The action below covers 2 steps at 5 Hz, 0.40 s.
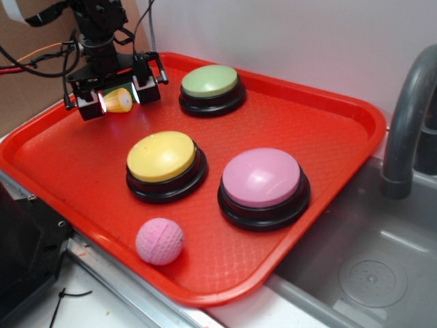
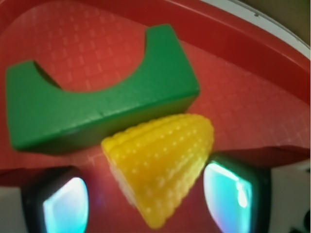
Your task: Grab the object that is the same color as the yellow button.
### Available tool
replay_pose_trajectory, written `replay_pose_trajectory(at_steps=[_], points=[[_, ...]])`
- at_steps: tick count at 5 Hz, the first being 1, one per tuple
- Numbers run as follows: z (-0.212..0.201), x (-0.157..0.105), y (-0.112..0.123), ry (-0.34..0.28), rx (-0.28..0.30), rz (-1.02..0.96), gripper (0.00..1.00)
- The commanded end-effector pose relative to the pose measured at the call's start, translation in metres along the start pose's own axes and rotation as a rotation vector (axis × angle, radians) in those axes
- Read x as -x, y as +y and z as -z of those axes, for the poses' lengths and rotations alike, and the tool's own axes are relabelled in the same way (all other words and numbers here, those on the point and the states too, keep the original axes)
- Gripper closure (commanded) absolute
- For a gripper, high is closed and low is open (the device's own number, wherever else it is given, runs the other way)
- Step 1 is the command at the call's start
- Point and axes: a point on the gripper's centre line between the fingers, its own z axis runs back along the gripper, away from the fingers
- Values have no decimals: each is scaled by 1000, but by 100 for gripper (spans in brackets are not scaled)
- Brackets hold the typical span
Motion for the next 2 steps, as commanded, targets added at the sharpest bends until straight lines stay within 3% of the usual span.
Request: replay_pose_trajectory(at_steps=[1, 2], points=[[-5, -20, 11, -32, 15, -61, 0], [-3, -22, 14, -32, 18, -78, 0]])
